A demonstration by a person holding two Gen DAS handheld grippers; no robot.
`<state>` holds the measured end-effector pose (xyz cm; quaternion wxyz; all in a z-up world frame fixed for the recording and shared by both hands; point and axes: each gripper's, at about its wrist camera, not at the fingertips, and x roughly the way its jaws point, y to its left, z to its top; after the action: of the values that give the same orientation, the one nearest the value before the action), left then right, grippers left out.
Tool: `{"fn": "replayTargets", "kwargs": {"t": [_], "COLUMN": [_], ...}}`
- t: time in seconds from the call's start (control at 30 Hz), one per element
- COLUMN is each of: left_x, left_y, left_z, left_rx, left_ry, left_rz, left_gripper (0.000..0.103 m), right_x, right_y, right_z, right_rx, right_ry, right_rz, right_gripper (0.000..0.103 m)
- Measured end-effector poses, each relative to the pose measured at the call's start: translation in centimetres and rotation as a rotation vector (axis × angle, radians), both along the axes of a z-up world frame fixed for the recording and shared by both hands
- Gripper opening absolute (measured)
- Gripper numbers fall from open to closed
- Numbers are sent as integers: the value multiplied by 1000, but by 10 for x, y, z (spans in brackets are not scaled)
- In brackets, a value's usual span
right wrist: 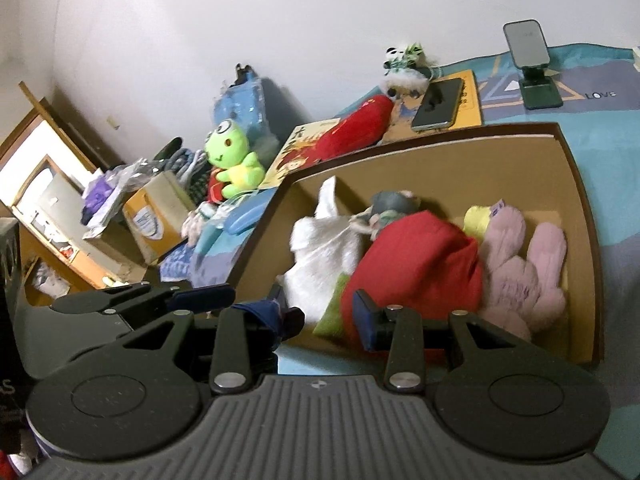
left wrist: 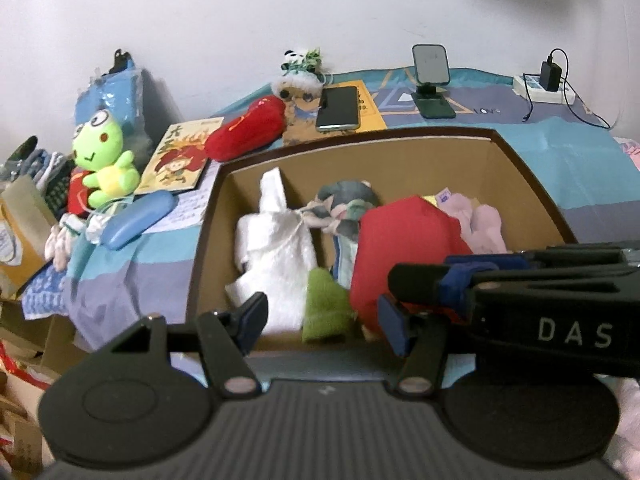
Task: Organize soft objects
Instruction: 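Move the right tool back to the bed toward the black cloth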
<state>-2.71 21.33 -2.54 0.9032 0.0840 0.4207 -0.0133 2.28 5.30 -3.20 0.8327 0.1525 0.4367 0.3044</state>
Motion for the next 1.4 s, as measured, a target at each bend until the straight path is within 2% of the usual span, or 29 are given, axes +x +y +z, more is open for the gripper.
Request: {"fn": "replayTargets", "kwargs": {"t": [0.13,0.23,0.37,0.63,0.93,1.17,1.3,1.4], "left_x": [-16,-22,-28,-31,-26,-31,-30,-30], "left_y": [-5,-9,-18,-66,-141,-216,-257,-289], "left_z": [-7,-22,-43,-79,-90,-96,-100,-103], "left_rx": [13,23,19,30,40,57,31,-27], "left_ry": [21,66,142,246,281,289,309,343], "left_rz": [8,17,18,-70,-208,-371,-466,-540], "left_gripper": [63,63,63,63,63,64,64,65], "right_x": [-18,-27,-35,-47,-56,-66,-73,-82], "right_y": [-8,-21,-45,-94,-150,-211,-259,-298], "right_z": [-1,-6,-20,-43,-47,-49,-46,-39], "right_rx": [-26,-53,-80,-122,-144,-163,-139,-152], "right_ry": [-20,-22,21,114,144,164,183,169], "right_rz": [14,-2,-46,-142,-230,-339,-438,-515], "right_gripper": [22,22,22,22,22,22,22,22]}}
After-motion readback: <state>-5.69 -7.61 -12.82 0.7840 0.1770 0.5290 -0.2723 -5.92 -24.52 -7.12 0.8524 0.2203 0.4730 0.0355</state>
